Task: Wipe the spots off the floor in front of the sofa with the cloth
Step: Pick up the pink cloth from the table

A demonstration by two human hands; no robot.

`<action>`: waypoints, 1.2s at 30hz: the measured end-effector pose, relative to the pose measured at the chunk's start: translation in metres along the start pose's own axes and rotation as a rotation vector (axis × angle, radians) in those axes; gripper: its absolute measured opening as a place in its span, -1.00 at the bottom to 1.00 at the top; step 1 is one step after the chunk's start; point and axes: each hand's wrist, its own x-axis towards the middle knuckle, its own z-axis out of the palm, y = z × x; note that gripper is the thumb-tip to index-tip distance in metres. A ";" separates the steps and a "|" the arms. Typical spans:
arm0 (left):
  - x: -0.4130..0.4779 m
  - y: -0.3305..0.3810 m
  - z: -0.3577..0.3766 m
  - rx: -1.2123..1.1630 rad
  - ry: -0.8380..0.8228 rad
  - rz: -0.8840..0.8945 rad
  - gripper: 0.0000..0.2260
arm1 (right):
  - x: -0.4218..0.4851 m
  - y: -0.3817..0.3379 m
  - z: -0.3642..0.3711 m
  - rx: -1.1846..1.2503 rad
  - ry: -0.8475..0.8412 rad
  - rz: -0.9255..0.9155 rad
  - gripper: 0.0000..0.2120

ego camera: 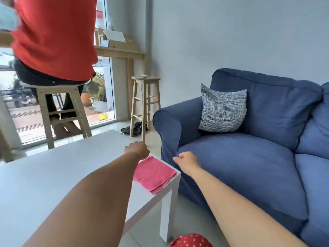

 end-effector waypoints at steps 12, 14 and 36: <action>0.015 -0.012 0.054 -0.068 -0.109 -0.061 -0.64 | 0.014 0.011 0.076 -0.075 -0.022 0.179 -0.70; 0.015 -0.007 0.052 -0.132 -0.123 -0.077 -0.67 | 0.015 0.014 0.072 0.001 -0.036 0.220 -0.76; -0.124 0.288 0.140 -0.625 -0.595 0.400 -0.87 | -0.142 0.266 -0.163 0.673 0.312 0.599 -0.89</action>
